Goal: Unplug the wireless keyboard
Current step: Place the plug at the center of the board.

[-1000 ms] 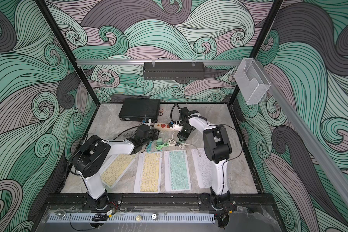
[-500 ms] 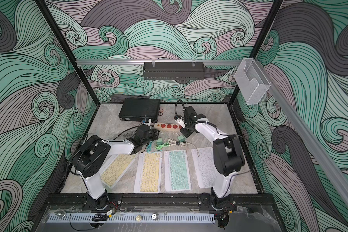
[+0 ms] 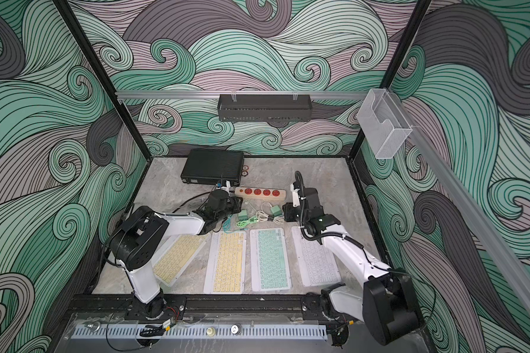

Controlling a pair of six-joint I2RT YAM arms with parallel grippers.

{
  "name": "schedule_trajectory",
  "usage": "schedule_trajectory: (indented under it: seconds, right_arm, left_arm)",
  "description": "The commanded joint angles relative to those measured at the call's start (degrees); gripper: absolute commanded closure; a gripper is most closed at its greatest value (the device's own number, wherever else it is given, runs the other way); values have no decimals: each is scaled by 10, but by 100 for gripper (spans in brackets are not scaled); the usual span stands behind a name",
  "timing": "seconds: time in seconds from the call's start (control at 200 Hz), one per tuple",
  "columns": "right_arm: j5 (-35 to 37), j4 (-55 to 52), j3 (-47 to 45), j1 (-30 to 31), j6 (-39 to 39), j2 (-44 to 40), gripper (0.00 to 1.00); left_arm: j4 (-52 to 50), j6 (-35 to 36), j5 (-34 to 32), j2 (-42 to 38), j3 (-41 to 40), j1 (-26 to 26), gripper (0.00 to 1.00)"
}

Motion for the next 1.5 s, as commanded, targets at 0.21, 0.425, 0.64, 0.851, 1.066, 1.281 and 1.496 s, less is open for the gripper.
schedule_trajectory:
  seconds: [0.21,0.425,0.64,0.851,1.066,1.281,1.496]
  right_arm:
    - [58,-77,-38,4,64,-26,67]
    - [37,-100,-4,5,58,59,67]
    - [45,-97,53,4,55,169,69]
    - [75,-112,137,-18,44,265,71]
    - [133,-147,223,-31,18,313,72]
    - [154,-157,279,-46,-6,352,72]
    - [130,-97,238,-47,-4,313,72]
  left_arm:
    - [-5,15,-17,-16,5,-5,76]
    - [-7,25,-34,-26,0,-9,76]
    - [0,37,-59,-44,-14,-13,76]
    - [2,40,-65,-52,-19,-15,76]
    - [5,40,-67,-51,-20,-15,76]
    - [4,45,-72,-49,-20,-15,76]
    - [10,48,-83,-72,-34,-15,76]
